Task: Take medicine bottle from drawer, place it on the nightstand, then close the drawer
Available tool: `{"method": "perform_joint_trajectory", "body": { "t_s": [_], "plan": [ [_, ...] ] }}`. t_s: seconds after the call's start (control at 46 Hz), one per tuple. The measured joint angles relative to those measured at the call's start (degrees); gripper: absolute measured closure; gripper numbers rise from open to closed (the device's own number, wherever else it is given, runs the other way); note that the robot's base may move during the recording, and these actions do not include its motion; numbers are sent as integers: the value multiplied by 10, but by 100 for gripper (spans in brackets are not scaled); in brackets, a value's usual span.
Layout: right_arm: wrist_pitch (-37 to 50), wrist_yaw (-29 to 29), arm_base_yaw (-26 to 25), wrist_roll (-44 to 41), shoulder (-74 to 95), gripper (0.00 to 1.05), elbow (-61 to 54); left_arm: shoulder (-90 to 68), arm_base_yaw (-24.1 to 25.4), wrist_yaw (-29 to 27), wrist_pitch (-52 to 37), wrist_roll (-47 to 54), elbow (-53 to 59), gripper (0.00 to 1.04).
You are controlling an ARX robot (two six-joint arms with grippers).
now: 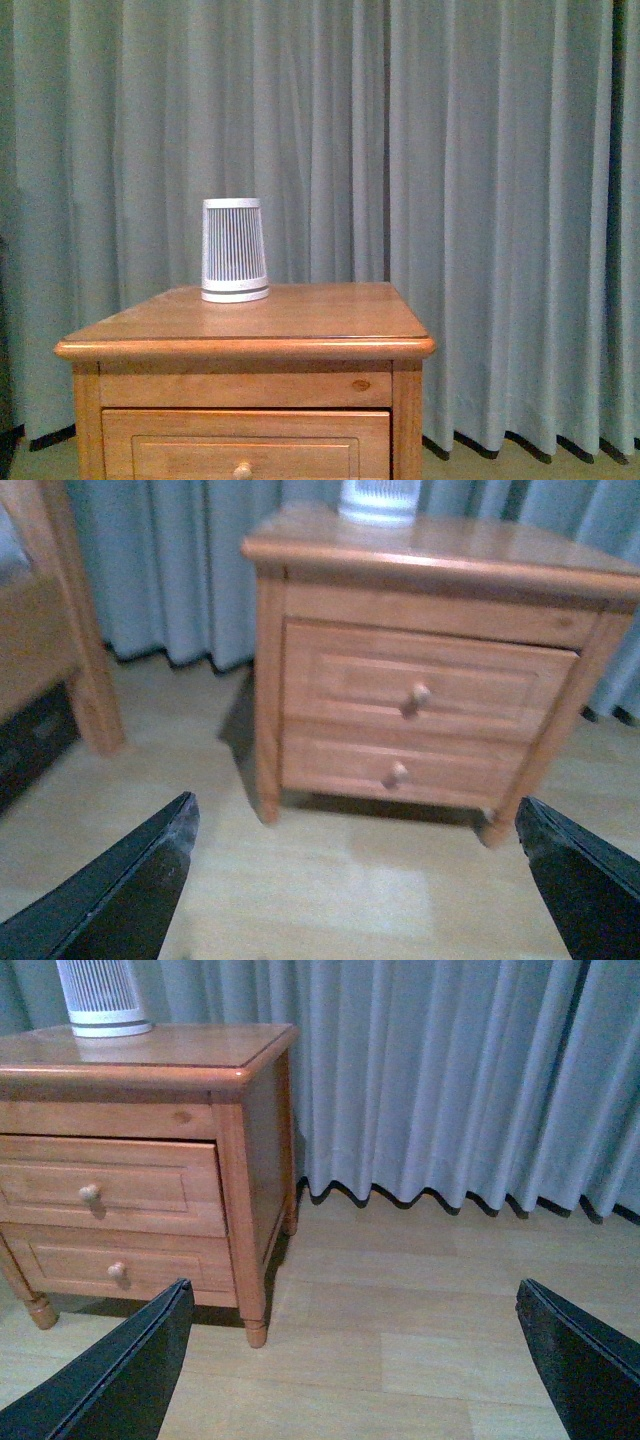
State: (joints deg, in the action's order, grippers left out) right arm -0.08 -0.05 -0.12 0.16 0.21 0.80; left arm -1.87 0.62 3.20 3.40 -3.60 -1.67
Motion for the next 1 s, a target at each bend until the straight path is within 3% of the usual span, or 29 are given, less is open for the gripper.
{"method": "perform_joint_trajectory", "body": {
  "t_s": [0.13, 0.369, 0.499, 0.651, 0.999],
  "plan": [
    [0, 0, 0, 0, 0, 7, 0, -120, 16, 36, -66, -80, -7, 7],
    [0, 0, 0, 0, 0, 7, 0, -477, 21, 38, -399, -78, -71, 7],
    [0, 0, 0, 0, 0, 7, 0, -682, 1, 20, -529, -70, -151, 7],
    [0, 0, 0, 0, 0, 7, 0, -857, -23, -5, -590, -59, -245, 7],
    [0, 0, 0, 0, 0, 7, 0, -1128, -77, -22, -636, -43, -446, 7]
  ]
}}
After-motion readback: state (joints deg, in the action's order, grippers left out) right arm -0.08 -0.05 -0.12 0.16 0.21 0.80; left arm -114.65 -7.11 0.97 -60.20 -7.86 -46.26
